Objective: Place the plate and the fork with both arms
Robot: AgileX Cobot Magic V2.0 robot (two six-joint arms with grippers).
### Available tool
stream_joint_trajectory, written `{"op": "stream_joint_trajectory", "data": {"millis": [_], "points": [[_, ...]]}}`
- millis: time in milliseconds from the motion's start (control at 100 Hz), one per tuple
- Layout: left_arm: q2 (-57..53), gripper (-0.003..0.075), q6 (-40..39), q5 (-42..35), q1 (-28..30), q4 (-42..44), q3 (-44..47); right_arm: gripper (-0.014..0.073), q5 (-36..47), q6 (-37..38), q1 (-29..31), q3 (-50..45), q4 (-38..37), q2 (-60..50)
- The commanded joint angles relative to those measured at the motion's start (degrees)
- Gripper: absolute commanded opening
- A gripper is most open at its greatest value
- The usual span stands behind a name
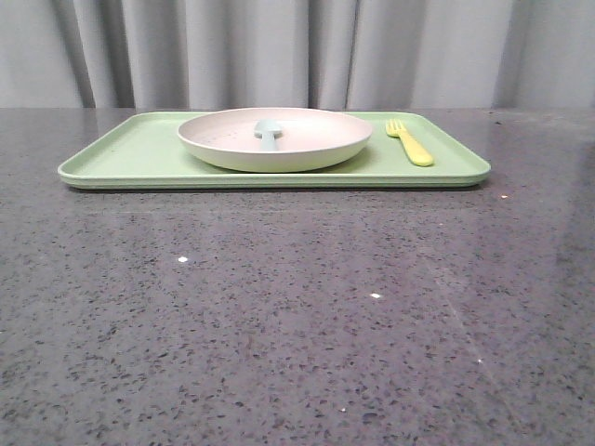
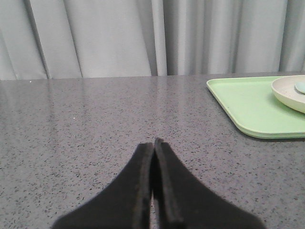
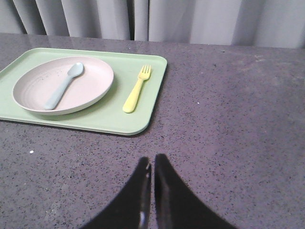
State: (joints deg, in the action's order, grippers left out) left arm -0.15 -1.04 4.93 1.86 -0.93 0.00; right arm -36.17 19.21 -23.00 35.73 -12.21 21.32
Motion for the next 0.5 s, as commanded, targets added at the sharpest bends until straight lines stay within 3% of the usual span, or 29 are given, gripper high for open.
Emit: {"op": "stream_joint_trajectory", "data": {"millis": [0,150,320,490], "points": [[-1.9,-0.002,-0.32,-4.93,0.08,-0.08,0.71,0.0035,4.52,-0.08,0.12,1.29,-1.59,0.37],[-1.9,-0.002,-0.32,-4.93,0.08,-0.08,0.71,0.0035,5.8,-0.08,0.41,0.03,-1.59,0.37],[-1.9,-0.002,-0.32,-4.93,0.08,-0.08,0.71,0.0035,12.92,-0.22,3.19,-4.88,0.05,-0.11],[-1.9,-0.002,-0.32,-4.93,0.08,-0.08,0.71,0.0035,22.74,-7.5,9.84,-10.99,6.12,-2.22]]}}
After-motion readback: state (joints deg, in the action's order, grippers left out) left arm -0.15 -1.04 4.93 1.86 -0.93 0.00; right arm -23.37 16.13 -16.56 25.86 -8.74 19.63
